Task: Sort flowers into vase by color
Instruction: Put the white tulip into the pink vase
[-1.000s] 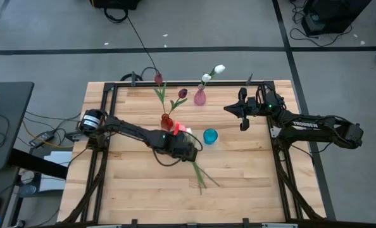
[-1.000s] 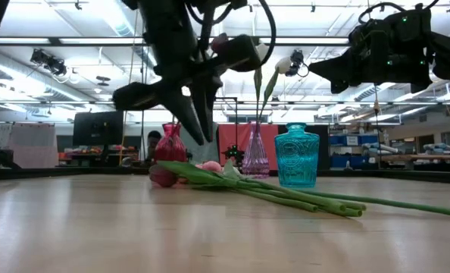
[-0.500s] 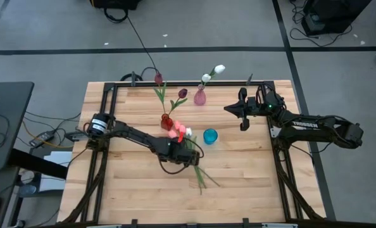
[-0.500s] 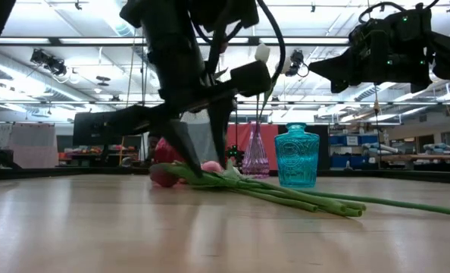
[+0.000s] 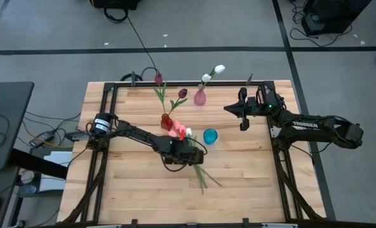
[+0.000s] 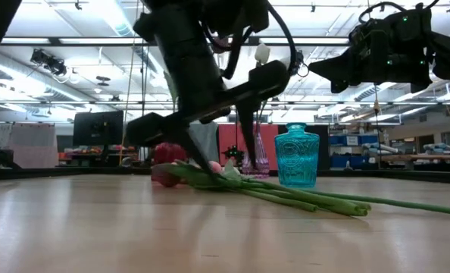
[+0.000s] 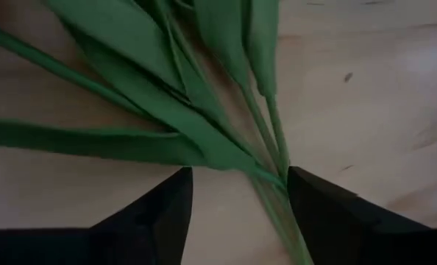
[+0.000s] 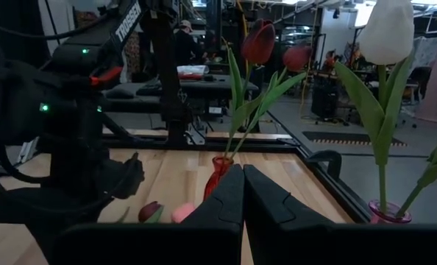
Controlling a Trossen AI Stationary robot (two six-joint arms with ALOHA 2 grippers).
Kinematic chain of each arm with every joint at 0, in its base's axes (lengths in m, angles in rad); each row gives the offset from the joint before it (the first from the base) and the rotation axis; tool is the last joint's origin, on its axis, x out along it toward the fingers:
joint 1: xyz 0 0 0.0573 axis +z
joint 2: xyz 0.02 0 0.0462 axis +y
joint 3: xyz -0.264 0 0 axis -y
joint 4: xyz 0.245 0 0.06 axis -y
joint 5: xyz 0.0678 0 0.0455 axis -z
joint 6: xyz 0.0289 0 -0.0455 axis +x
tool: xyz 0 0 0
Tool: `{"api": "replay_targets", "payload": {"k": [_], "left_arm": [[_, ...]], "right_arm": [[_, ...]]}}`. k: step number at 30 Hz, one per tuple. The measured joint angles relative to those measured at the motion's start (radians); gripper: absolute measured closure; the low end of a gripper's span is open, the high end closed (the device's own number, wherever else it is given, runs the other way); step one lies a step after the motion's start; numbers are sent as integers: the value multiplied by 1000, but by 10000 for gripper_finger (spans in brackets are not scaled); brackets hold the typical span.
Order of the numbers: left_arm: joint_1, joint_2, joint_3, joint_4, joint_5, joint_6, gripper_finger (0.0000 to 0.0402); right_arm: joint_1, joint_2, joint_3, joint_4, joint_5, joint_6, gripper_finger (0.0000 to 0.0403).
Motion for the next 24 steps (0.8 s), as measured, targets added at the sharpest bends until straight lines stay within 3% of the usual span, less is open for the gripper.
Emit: {"api": "replay_targets", "payload": {"k": [12, 21, 24], "left_arm": [[45, 5, 0, 35, 30, -23, 199], [50, 34, 2, 18, 144, -8, 200], [46, 34, 2, 14, 112, -4, 200]], "right_arm": [[0, 0, 0, -1, -3, -3, 389], [1, 0, 0, 0, -4, -3, 389], [1, 0, 0, 4, -4, -2, 389]]}}
